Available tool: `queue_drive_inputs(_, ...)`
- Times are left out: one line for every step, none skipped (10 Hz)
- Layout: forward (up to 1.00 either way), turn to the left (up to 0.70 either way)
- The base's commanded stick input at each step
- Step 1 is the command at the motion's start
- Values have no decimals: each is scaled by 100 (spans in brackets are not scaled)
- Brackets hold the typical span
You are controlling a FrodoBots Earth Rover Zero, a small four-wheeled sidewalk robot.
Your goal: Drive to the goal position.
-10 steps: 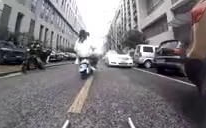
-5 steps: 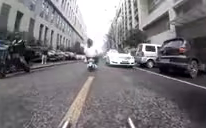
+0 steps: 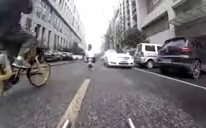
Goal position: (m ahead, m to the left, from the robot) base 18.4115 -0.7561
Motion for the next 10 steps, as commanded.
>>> queue_drive_inputs(70, -14)
queue_drive_inputs(70, -14)
queue_drive_inputs(70, -14)
queue_drive_inputs(70, -14)
queue_drive_inputs(70, -12)
queue_drive_inputs(70, -3)
queue_drive_inputs(70, 0)
queue_drive_inputs(70, 0)
queue_drive_inputs(70, 0)
queue_drive_inputs(70, 0)
